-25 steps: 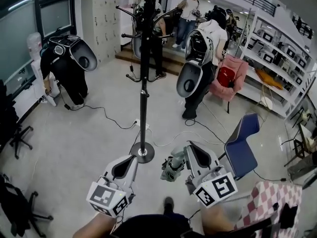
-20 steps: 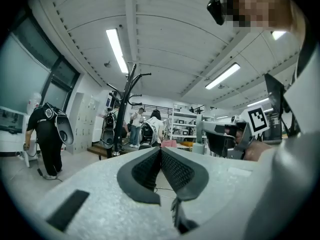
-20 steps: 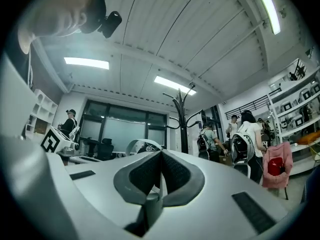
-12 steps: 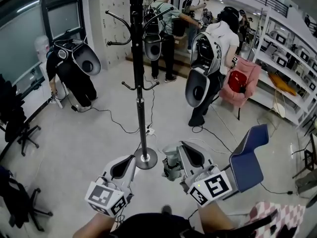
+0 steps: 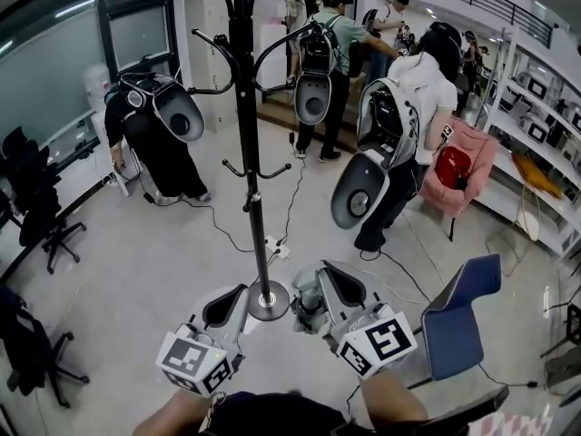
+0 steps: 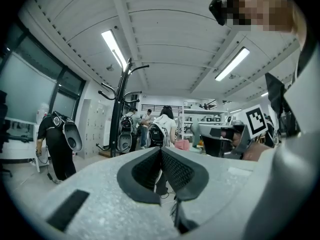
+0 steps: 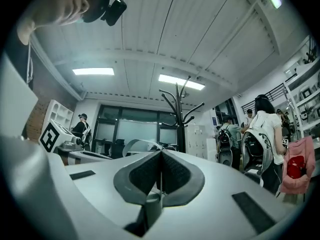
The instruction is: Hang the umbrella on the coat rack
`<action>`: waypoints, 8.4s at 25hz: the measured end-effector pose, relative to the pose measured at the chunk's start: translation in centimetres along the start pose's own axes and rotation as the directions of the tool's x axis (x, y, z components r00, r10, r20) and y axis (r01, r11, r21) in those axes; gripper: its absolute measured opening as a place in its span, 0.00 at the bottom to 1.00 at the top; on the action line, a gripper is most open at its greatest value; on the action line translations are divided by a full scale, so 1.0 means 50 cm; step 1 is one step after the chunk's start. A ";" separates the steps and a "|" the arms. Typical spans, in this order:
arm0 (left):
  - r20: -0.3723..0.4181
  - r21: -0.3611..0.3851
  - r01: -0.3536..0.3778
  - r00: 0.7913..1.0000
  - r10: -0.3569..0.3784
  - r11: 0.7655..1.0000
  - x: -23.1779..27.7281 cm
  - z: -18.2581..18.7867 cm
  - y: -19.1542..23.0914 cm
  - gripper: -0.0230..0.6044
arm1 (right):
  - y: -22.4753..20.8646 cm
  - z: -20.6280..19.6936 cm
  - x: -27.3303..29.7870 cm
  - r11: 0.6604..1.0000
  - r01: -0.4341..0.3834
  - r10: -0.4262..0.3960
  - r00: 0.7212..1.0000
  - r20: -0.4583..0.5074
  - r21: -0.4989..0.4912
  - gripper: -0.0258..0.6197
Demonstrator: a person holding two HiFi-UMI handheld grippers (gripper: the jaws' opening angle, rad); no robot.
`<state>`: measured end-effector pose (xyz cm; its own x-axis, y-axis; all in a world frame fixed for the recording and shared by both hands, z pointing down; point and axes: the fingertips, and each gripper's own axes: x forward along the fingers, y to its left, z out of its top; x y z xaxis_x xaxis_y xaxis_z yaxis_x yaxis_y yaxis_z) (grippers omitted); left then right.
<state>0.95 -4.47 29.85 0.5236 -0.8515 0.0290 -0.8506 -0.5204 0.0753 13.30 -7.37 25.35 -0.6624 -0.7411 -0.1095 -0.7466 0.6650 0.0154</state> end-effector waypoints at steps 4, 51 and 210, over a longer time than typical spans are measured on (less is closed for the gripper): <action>-0.014 -0.006 -0.026 1.000 0.026 1.000 0.023 -0.002 0.006 0.06 | -0.015 -0.007 0.021 1.000 -0.031 0.031 1.000 -0.002 0.006 0.05; -0.005 -0.030 -0.081 0.997 0.081 0.996 0.431 -0.040 0.292 0.06 | -0.336 -0.246 0.478 0.996 -0.045 0.056 0.986 -0.157 0.073 0.05; 0.076 -0.058 -0.355 0.930 0.359 0.933 -0.005 -0.170 0.404 0.06 | 0.106 -0.327 0.421 0.939 -0.344 0.338 0.927 -0.161 -0.015 0.05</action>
<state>-15.93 -14.20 39.83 0.1779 -0.9838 -0.0219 -0.9767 -0.1792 0.1180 -5.59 -20.93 39.35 -0.8763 -0.4776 0.0633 -0.4737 0.8781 0.0671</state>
